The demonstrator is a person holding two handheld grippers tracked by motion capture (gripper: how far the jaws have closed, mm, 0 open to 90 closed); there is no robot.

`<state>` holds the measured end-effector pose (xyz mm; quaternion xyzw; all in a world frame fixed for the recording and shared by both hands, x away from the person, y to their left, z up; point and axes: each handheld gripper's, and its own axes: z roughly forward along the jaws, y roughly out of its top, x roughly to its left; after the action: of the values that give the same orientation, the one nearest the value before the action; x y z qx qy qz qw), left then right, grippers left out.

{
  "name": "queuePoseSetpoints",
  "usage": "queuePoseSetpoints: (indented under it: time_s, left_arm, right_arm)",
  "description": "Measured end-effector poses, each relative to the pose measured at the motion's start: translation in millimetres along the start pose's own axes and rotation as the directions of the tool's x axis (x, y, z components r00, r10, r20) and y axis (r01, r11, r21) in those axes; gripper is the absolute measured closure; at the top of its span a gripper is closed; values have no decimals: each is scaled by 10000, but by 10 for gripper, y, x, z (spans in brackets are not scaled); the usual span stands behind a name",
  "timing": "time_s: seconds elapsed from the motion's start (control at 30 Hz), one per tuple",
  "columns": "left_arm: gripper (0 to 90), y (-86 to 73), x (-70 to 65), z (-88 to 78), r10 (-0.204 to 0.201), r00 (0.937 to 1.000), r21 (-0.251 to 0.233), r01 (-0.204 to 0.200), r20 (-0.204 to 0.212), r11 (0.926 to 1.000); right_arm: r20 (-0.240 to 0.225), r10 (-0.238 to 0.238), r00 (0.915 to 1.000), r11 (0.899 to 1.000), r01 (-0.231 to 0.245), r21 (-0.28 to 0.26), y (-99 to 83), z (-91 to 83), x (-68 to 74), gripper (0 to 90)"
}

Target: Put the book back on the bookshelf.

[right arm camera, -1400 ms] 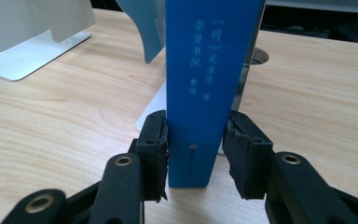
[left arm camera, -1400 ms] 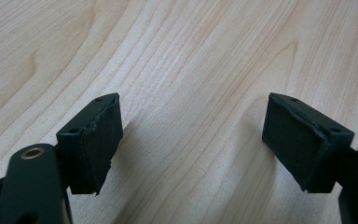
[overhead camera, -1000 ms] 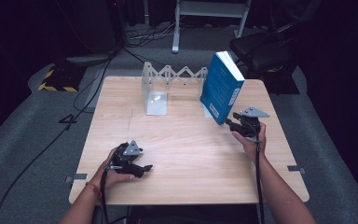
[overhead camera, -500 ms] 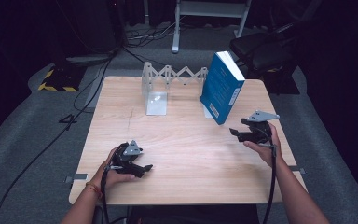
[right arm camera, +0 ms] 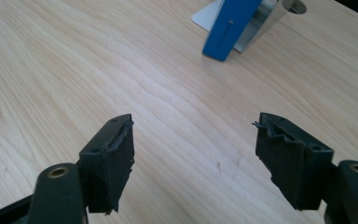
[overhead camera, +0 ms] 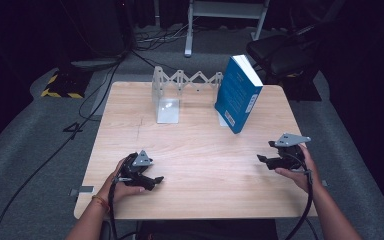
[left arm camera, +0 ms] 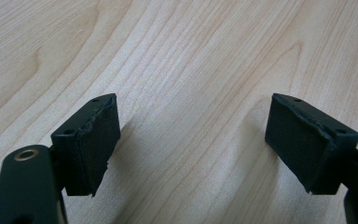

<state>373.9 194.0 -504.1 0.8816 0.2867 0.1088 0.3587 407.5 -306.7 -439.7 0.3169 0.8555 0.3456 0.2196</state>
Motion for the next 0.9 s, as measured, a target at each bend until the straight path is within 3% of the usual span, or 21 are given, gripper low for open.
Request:
queuePoseSetpoints:
  time_s: [0.37,0.73,0.9]
  left_arm:
    - [183,-1,-4,0,-34,10000,-1,34,-16,10000]
    - [183,-1,-4,-1,-40,10000,0,40,-24,10000]
    - [182,-1,-4,0,-45,10000,4,45,-25,10000]
  right_arm:
    - [602,93,9981,9982,-129,586,-411,-184,-51,279]
    - [740,1054,9917,9904,-1114,823,-944,-305,-184,277]
    - [853,1740,9810,9816,-1798,649,-1156,-384,-225,278]
